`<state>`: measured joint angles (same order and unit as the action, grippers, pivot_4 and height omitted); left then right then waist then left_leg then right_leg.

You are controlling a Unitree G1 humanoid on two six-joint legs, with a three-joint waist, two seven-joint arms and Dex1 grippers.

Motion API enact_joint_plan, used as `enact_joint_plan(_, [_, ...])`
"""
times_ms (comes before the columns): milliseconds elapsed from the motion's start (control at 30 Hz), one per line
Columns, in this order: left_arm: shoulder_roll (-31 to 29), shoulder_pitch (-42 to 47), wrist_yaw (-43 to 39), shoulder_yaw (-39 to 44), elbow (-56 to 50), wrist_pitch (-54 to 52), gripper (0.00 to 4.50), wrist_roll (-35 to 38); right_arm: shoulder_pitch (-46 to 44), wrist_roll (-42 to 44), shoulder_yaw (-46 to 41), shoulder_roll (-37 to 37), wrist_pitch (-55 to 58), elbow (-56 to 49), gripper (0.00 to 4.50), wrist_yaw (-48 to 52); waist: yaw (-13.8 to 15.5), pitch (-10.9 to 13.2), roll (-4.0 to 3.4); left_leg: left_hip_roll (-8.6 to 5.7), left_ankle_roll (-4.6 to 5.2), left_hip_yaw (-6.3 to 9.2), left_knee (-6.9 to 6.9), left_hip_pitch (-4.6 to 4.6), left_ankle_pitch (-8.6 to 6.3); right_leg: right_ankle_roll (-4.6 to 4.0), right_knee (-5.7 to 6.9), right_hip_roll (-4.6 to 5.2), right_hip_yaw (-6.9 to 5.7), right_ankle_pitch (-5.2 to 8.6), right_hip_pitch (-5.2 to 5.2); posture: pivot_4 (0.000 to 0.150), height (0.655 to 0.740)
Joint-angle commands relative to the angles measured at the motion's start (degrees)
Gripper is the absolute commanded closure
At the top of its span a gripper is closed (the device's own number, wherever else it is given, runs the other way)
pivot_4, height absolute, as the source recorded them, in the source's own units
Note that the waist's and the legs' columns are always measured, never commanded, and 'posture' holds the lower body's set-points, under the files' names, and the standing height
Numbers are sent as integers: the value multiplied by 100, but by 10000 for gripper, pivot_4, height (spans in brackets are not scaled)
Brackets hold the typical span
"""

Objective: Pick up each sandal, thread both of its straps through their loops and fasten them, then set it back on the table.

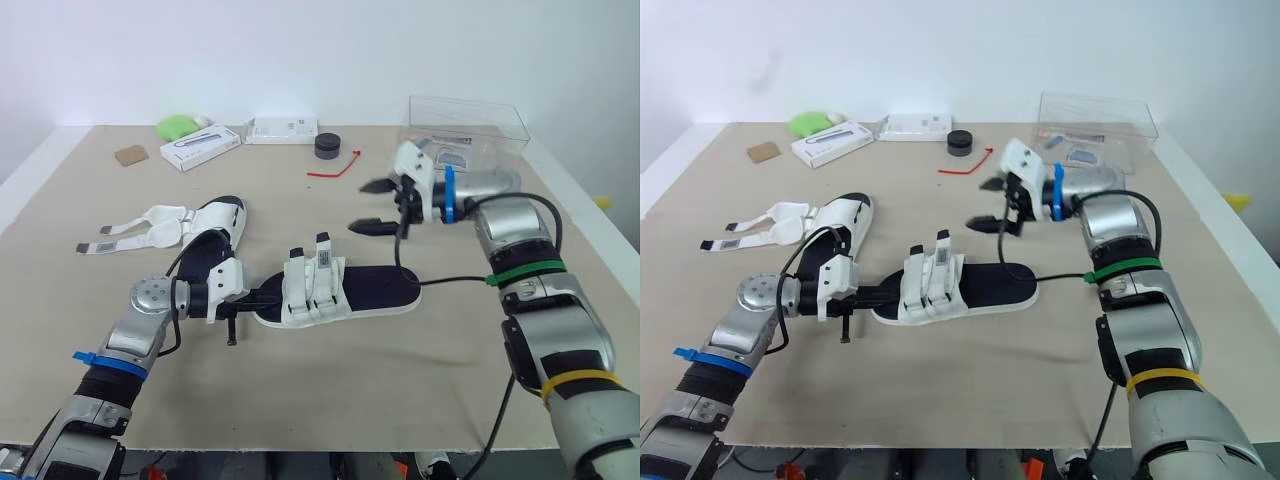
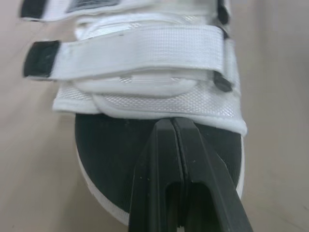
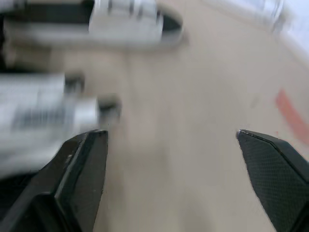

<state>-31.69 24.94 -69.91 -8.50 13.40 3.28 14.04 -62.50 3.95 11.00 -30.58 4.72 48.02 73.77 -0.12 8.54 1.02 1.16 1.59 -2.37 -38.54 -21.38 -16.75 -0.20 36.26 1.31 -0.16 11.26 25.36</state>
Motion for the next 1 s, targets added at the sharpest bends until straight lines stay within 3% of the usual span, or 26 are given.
enact_joint_plan(33, [-182, -155, 29, 284, -702, -484, 45000, 382, 102, -41, 40, 28, -630, 262, 455, 593, -40, 5, 0, 0, 0, 0, 0, 0, 0, 0, 3, -2, 2, 0, 2, 1500, 7400])
enact_joint_plan(133, [-350, -346, -5, 447, -1204, -878, 33637, 685, 152, 54, -1, 217, -550, 277, 0, 929, -123, 15, -1, 13, 2, 2, 3, 0, -1, -2, 2, 2, 2, 0, 3, 1500, 7400])
enact_joint_plan(367, [-851, -752, -41, 840, -2088, -1473, 1875, 1138, 299, -118, 95, 524, -822, 385, 0, 1229, -121, 33, 5, 18, 1, 5, 2, -1, -2, -10, 3, 2, -3, -5, 6, 1500, 7400])
enact_joint_plan(667, [-1262, -1540, 71, 1315, -3016, -1859, 841, 1518, 321, -103, 98, 1033, -1295, 583, 0, 1192, -122, 39, 11, 20, -9, 3, 2, 1, 0, -13, 4, 6, -2, -6, 6, 1500, 7400])
enact_joint_plan(800, [-1345, -1860, 147, 1310, -3172, -1715, 841, 1323, 337, -103, 19, 1096, -1350, 734, 0, 1029, -121, 41, 12, 21, -17, 3, 2, 5, 4, -19, 6, 8, -3, -9, 4, 1500, 7400])
enact_joint_plan(900, [-1355, -1928, 201, 1293, -3206, -1646, 0, 1249, 373, -59, -10, 1114, -1330, 723, 8242, 1047, -119, 42, 13, 21, -24, 3, 2, 5, 8, -20, 7, 7, -4, -10, 4, 1500, 7400])
enact_joint_plan(1000, [-1325, -1879, 267, 1249, -3184, -1615, 0, 1201, 469, -22, -30, 1123, -1296, 611, 22060, 1104, -119, 42, 13, 21, -33, 3, 2, 7, 13, -22, 11, 6, -4, -11, 4, 1500, 7400])
